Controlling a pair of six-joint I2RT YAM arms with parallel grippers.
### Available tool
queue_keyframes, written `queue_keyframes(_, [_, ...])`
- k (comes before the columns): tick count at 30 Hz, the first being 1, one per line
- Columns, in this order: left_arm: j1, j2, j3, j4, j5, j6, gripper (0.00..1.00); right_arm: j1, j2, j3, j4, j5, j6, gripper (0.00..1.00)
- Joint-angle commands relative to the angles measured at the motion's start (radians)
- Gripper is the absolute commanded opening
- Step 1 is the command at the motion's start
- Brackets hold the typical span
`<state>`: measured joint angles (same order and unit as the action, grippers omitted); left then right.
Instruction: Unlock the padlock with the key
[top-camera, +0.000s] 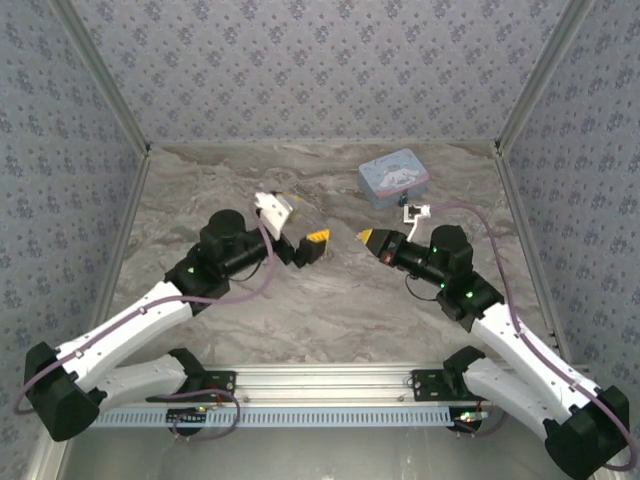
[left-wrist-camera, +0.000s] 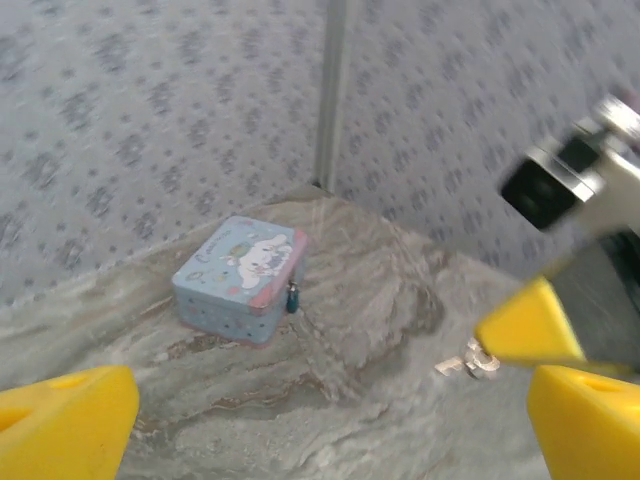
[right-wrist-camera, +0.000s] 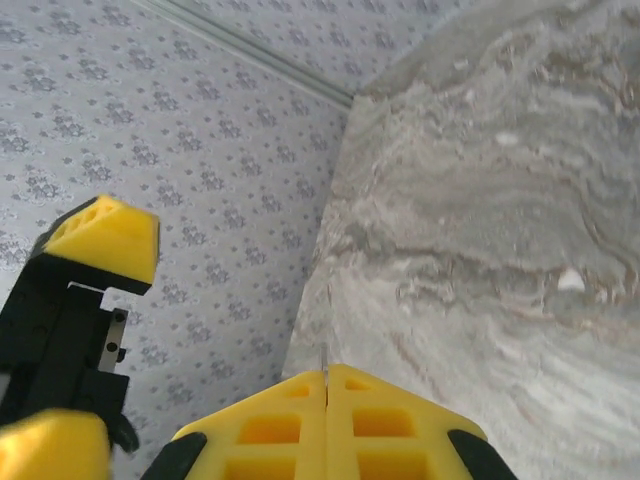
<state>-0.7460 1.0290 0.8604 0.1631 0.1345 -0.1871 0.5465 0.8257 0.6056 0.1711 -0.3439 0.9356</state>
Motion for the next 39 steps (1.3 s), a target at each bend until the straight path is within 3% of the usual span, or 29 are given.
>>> queue_keyframes(1, [0.100, 0.027, 0.000, 0.067, 0.031, -0.528, 0.99, 0.025, 0.001, -0.011, 0.226, 0.086, -0.086, 0.02])
queue_keyframes(4, [0.178, 0.095, -0.041, 0.273, 0.180, -0.819, 0.99, 0.046, 0.008, -0.013, 0.305, 0.091, -0.114, 0.02])
queue_keyframes(6, [0.184, 0.133, -0.070, 0.419, 0.199, -0.949, 0.99, 0.061, 0.014, -0.016, 0.362, 0.096, -0.132, 0.02])
queue_keyframes(11, [0.168, 0.213, -0.070, 0.627, 0.224, -1.102, 0.97, 0.078, 0.049, -0.007, 0.450, 0.101, -0.143, 0.02])
queue_keyframes(26, [0.097, 0.280, -0.017, 0.703, 0.260, -1.068, 0.95, 0.124, 0.134, 0.031, 0.516, 0.134, -0.131, 0.02])
queue_keyframes(39, [0.065, 0.310, 0.026, 0.677, 0.305, -1.011, 0.77, 0.130, 0.178, 0.050, 0.549, 0.157, -0.102, 0.02])
